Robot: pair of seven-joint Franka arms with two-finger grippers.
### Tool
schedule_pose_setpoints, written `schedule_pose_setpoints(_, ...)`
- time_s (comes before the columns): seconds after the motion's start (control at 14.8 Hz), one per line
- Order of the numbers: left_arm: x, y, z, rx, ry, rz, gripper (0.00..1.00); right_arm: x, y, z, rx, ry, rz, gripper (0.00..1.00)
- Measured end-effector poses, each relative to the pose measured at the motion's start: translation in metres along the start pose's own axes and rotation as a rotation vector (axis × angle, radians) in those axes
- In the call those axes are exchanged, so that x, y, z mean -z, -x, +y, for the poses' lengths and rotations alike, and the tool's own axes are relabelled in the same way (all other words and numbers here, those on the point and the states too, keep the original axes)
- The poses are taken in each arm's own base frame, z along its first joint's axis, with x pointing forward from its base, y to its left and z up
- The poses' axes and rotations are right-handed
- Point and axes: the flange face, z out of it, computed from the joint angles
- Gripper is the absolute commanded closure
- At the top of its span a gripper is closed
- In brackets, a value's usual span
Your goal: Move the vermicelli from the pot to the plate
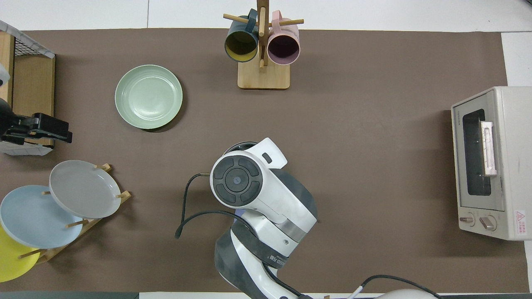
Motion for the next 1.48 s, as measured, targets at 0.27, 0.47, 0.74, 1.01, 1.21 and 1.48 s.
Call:
schedule_pose_setpoints(0.27, 0.0, 0.0, 0.0, 0.0, 0.0, -0.001, 0.0, -0.003, 0.0, 0.001, 0.015, -0.003, 0.005, 0.44)
schedule_pose_setpoints(0.47, 0.0, 0.0, 0.0, -0.001, 0.0, -0.001, 0.0, -0.003, 0.0, 0.001, 0.018, -0.003, 0.005, 0.5)
schedule_pose_setpoints(0.74, 0.0, 0.0, 0.0, -0.001, 0.0, -0.002, 0.0, 0.003, -0.003, 0.002, 0.026, -0.004, 0.008, 0.49)
schedule_pose_setpoints(1.01, 0.0, 0.0, 0.001, -0.003, 0.0, -0.002, 0.0, 0.044, -0.042, 0.024, 0.076, 0.018, 0.009, 0.49)
schedule_pose_setpoints(1.21, 0.0, 0.0, 0.006, -0.012, -0.001, 0.0, 0.0, 0.055, -0.087, 0.072, 0.132, 0.034, 0.009, 0.49)
schedule_pose_setpoints(1.48, -0.01, 0.004, 0.081, -0.03, -0.008, 0.018, 0.0, 0.044, -0.144, 0.172, 0.249, 0.074, -0.032, 0.49)
